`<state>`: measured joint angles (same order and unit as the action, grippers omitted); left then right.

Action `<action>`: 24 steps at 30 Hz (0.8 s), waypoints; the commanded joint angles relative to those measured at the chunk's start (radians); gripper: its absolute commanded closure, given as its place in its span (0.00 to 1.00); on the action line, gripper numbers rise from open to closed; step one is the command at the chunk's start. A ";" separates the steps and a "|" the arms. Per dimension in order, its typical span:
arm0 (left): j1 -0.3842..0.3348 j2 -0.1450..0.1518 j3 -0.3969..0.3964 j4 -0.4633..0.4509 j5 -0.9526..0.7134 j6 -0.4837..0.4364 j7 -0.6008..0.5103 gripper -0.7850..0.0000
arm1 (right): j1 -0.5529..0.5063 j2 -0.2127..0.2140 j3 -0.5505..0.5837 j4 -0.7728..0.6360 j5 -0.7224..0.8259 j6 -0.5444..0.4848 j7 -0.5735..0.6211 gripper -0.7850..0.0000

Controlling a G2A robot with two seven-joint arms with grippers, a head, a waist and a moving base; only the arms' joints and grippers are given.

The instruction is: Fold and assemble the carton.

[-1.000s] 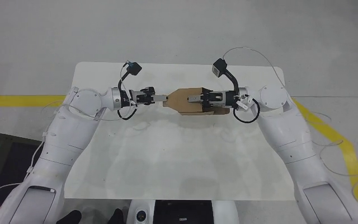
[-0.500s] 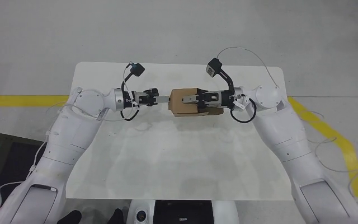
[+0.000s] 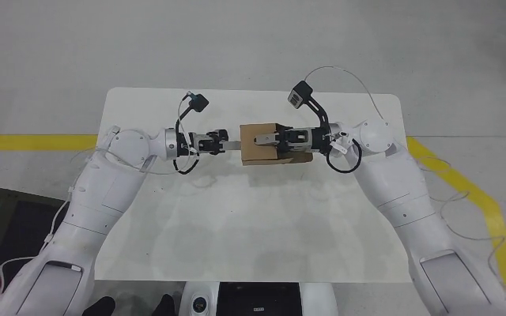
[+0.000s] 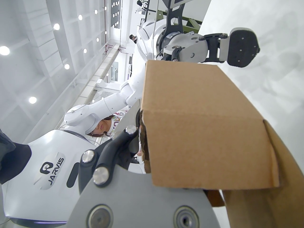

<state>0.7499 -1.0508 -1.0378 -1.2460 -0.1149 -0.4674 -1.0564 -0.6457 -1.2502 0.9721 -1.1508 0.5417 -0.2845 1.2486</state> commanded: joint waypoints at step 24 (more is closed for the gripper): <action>-0.033 -0.027 0.060 0.052 -0.090 -0.035 -0.017 0.00 | 0.004 -0.013 -0.011 0.020 0.022 -0.009 0.024 1.00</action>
<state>0.7178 -1.0772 -0.9788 -1.1966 -0.2033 -0.5022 -1.0729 -0.6411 -1.2626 0.9607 -1.1322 0.5634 -0.2940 1.2717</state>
